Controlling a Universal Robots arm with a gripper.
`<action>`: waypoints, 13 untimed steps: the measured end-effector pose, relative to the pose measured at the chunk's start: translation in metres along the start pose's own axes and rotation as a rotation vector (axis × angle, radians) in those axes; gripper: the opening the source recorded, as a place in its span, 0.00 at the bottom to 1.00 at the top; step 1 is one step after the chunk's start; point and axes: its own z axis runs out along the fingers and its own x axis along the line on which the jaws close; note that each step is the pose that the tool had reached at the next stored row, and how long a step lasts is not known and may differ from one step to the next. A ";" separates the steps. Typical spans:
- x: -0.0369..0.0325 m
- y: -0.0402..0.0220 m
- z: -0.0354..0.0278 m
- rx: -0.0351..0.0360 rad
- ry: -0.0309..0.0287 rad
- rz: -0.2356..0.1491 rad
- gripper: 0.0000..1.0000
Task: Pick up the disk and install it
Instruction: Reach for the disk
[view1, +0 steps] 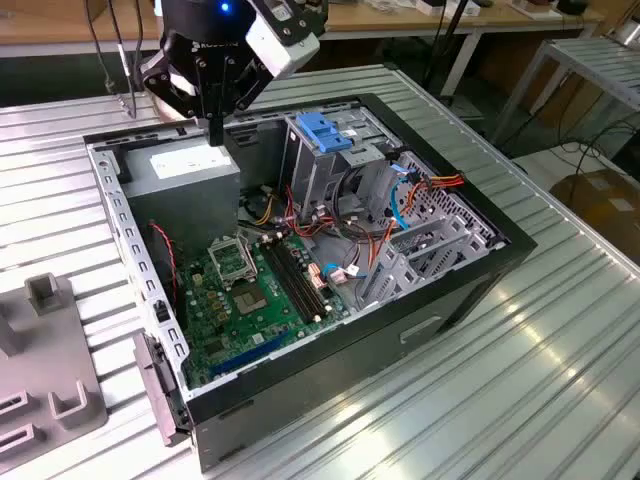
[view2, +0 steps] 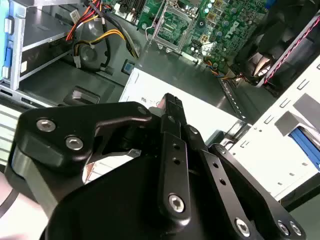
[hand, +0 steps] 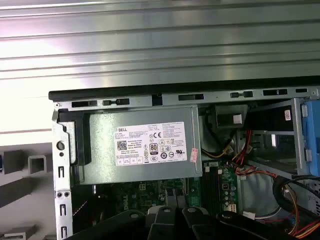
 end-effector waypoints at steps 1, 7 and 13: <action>0.0002 0.0000 0.0000 0.0001 0.0000 0.000 0.10; 0.0063 -0.0005 -0.0002 0.0000 0.0000 0.000 0.10; 0.0121 -0.0009 -0.0003 0.0000 0.0000 0.000 0.10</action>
